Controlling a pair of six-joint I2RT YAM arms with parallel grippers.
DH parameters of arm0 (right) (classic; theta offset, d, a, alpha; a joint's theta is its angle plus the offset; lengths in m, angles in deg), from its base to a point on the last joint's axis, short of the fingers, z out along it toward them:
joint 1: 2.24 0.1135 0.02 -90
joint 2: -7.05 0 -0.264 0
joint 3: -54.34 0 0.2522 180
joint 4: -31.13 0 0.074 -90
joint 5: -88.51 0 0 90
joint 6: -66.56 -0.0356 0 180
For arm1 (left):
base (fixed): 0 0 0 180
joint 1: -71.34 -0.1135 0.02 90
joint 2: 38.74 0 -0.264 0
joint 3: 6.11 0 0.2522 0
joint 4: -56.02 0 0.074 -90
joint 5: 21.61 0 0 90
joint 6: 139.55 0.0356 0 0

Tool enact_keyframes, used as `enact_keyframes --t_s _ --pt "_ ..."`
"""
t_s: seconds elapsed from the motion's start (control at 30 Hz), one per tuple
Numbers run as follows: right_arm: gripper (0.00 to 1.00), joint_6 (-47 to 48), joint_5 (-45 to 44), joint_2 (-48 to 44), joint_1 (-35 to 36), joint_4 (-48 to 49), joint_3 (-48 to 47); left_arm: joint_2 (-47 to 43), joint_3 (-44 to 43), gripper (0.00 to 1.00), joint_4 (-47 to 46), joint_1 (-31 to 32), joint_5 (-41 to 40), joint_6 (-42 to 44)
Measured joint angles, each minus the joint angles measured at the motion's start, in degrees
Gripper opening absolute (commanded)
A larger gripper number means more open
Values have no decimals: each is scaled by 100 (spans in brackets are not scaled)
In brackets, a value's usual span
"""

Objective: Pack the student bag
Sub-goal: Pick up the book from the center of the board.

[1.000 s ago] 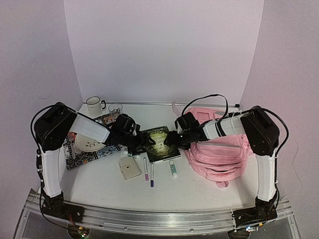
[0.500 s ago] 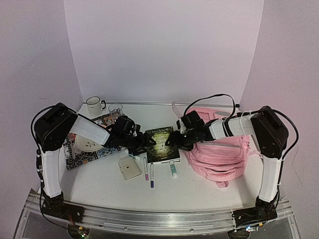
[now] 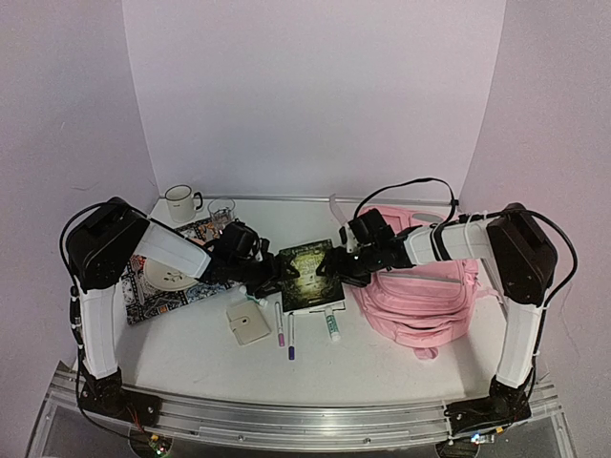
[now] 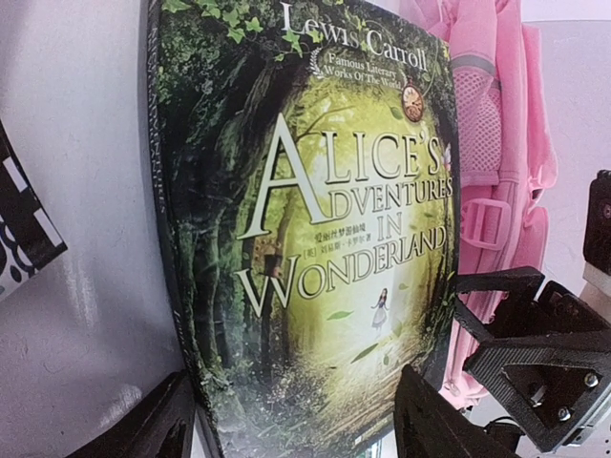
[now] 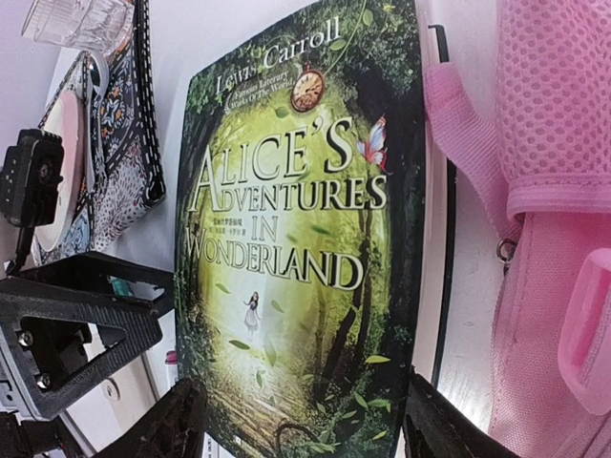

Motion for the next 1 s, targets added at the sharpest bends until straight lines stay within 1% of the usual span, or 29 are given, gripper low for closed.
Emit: enact_keyframes --t_s 0.53,1.0 --pt "71 12 29 0 0 -36 28 0 2 73 7 10 -23 141" --pt "69 29 97 -2 -11 -87 28 0 -1 73 22 5 -118 254"
